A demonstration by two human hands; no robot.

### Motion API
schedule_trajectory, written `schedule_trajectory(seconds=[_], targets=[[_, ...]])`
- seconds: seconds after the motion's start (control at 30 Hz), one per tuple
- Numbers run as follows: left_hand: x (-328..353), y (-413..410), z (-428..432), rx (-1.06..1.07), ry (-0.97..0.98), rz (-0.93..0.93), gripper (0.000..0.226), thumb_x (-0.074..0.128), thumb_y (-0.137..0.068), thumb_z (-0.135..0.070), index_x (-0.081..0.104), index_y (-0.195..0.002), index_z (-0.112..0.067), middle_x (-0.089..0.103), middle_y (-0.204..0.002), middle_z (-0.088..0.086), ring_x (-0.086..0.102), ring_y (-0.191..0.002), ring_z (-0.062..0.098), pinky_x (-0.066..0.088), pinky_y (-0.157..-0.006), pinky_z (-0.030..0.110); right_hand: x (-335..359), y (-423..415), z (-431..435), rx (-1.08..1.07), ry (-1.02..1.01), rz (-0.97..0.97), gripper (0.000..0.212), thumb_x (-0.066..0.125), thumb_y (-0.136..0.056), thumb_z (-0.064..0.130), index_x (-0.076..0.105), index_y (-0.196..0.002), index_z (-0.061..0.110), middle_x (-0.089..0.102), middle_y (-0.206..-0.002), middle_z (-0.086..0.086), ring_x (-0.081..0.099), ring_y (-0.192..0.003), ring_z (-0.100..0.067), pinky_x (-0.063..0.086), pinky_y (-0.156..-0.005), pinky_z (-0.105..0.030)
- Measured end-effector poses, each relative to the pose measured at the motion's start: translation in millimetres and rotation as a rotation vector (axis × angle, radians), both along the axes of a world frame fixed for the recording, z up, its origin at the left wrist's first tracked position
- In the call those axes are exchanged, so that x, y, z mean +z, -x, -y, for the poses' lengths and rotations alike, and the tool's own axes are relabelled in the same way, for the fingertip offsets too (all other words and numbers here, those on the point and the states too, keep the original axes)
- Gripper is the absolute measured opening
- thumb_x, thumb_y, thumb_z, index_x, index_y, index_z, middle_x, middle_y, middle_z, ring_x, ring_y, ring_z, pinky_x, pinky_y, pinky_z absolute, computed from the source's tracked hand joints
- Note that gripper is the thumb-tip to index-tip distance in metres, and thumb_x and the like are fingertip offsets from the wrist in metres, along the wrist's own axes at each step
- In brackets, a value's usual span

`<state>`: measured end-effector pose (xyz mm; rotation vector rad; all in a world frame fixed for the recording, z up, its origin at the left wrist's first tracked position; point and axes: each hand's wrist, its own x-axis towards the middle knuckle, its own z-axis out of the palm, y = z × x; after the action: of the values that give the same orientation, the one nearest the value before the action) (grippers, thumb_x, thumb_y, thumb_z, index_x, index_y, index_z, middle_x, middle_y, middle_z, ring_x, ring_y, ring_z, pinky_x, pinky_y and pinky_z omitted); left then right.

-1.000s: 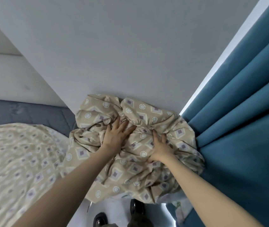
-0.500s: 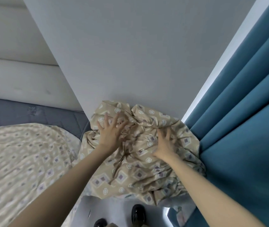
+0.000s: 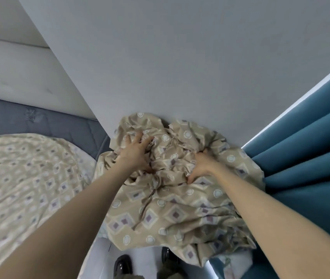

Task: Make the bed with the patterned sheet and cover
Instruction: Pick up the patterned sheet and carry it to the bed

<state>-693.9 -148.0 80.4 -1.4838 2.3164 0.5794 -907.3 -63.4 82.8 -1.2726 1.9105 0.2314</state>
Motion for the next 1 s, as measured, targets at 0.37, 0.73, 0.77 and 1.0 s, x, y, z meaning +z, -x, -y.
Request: schedule_trajectory(seconds=[0.37,0.73,0.77,1.0], targets=[[-60,37,40,-0.036,0.079,0.071,0.059,0.065,-0.077,-0.029,0.045,-0.132,-0.022,0.035,-0.135,0.006,0.027,-0.126,0.043,0.039,-0.101,0.048,-61,28,53,-0.022,-0.157,0.104,0.116,0.085,-0.020,0.050,0.053,-0.127,0.023,0.058,-0.123,0.005,0.058,-0.107,-0.017,0.049,-0.096,-0.032],[-76,46,44,-0.061,0.093,0.150,0.051,0.060,-0.083,-0.024,0.045,-0.132,-0.019,0.034,-0.133,0.008,0.032,-0.122,0.039,0.047,-0.091,0.044,-89,25,52,-0.200,-0.041,0.206,0.087,0.091,-0.049,0.025,0.056,-0.128,0.015,0.058,-0.126,0.001,0.053,-0.118,-0.020,0.044,-0.099,-0.027],[-73,46,44,-0.070,0.094,0.151,0.052,0.059,-0.084,-0.026,0.044,-0.133,-0.020,0.034,-0.134,0.008,0.031,-0.123,0.040,0.046,-0.092,0.043,-87,25,51,-0.200,-0.025,0.211,0.088,0.091,-0.050,0.024,0.055,-0.129,0.015,0.057,-0.127,0.002,0.052,-0.119,-0.019,0.043,-0.100,-0.026],[-40,30,28,0.035,0.090,-0.010,0.065,0.060,-0.079,-0.022,0.034,-0.138,-0.029,0.022,-0.143,0.007,0.014,-0.134,0.044,0.043,-0.093,0.057,-46,15,24,-0.139,0.062,0.079,0.108,0.089,-0.040,0.044,0.046,-0.137,0.020,0.046,-0.136,-0.003,0.045,-0.124,-0.024,0.042,-0.103,-0.033]])
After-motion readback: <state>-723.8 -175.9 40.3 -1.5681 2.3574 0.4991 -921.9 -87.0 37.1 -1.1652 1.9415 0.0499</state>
